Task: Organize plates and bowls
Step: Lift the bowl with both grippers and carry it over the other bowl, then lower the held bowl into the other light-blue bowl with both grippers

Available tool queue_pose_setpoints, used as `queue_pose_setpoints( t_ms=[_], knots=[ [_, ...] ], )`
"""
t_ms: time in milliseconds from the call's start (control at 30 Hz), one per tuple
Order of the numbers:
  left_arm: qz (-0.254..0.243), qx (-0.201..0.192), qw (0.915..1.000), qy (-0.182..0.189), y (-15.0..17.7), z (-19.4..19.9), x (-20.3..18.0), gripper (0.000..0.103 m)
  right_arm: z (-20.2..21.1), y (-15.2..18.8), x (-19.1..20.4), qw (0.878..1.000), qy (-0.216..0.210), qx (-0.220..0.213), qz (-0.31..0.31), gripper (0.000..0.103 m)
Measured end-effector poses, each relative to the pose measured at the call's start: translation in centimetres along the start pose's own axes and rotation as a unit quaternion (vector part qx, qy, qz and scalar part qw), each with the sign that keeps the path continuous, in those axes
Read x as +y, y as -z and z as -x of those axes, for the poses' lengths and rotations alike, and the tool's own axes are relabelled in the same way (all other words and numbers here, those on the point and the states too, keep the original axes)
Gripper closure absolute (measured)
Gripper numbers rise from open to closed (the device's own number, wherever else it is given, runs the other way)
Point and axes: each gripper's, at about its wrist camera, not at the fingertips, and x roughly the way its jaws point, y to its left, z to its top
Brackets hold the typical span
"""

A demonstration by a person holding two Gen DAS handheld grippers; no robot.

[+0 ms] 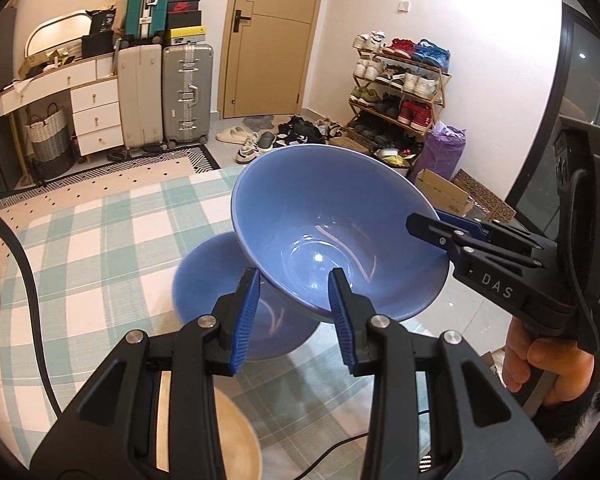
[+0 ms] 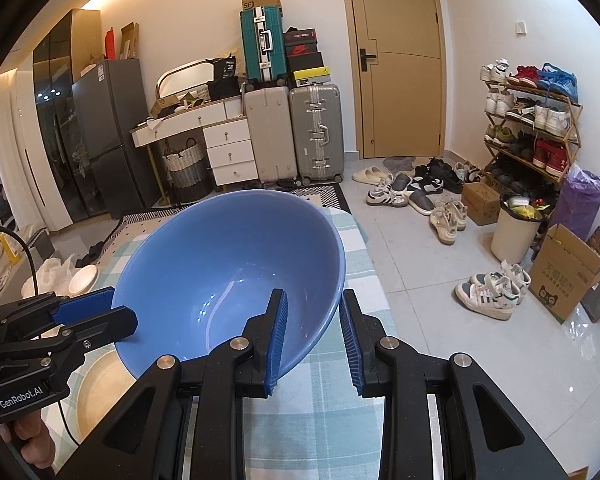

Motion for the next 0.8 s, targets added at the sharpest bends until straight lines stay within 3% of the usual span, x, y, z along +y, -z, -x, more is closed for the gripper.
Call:
queue_pose_setpoints(
  t_ms=[433, 800],
  knots=[
    [0.015, 0.005, 0.9994, -0.031, -0.3, 0.5, 3.7, 0.071, -3.2, -0.8, 3.3, 1.000, -0.022, 0.013, 0.016, 0.075],
    [0.028, 0.024, 0.9980, -0.051, 0.3, -2.2, 6.4, 0.071, -6.5, -0.3, 5.2, 0.999, -0.026, 0.030, 0.028, 0.075]
  ],
)
